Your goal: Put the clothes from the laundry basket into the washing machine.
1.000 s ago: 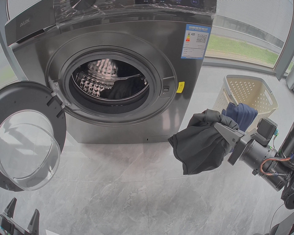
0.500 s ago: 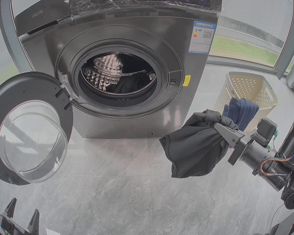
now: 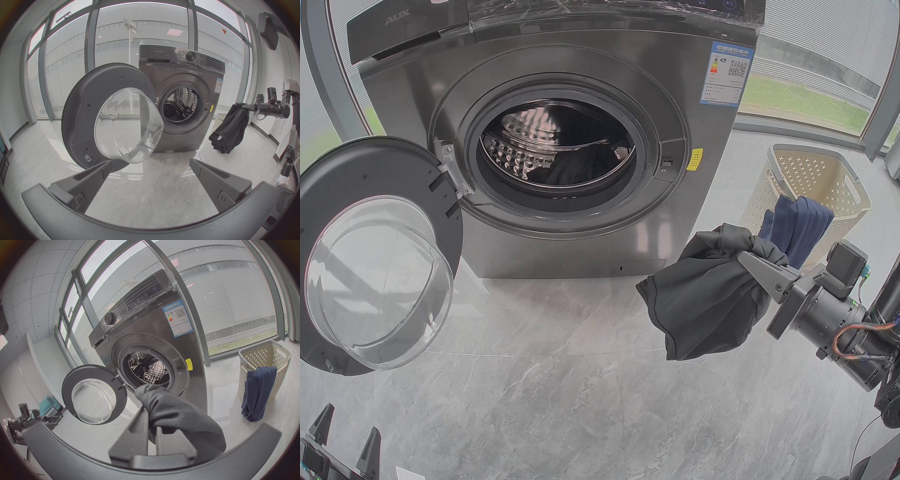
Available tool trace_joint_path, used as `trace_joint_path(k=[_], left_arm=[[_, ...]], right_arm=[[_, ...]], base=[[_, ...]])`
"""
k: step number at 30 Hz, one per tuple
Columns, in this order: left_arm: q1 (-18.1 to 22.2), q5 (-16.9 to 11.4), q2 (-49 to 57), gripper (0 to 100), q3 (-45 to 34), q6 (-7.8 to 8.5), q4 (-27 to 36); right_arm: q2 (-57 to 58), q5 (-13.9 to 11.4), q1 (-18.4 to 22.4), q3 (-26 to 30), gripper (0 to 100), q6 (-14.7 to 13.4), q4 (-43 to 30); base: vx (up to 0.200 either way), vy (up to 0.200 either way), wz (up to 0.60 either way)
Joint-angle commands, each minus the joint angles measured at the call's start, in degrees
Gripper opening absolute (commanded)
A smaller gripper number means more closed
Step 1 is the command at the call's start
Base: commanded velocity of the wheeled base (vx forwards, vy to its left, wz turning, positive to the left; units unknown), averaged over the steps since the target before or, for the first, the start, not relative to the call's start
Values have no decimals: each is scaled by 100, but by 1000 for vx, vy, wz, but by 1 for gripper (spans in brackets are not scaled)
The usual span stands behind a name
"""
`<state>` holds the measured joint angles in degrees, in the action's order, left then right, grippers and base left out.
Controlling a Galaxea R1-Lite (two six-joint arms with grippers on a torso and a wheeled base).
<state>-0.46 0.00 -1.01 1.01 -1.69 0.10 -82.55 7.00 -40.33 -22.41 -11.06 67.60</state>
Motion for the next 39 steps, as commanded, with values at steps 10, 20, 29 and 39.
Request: trace_joint_path(k=[10,20,29,39], left_arm=[[2,0,5,100,-84,11,-1],[29,18,57,100,-92,64,-19],[38,44,66,100,-101,143,-19],[64,-149,-162,100,945,398,-449]], right_arm=[[-59,-172,-81,158,0,-11,-1],[-121,-208,-37,158,0,-19,149],[-173,-357,-212,175,0,16,122],[-630,-287,-344,-475,0,7,157]], base=[[0,20,0],[0,100,0],[0,0,0],[0,0,0]])
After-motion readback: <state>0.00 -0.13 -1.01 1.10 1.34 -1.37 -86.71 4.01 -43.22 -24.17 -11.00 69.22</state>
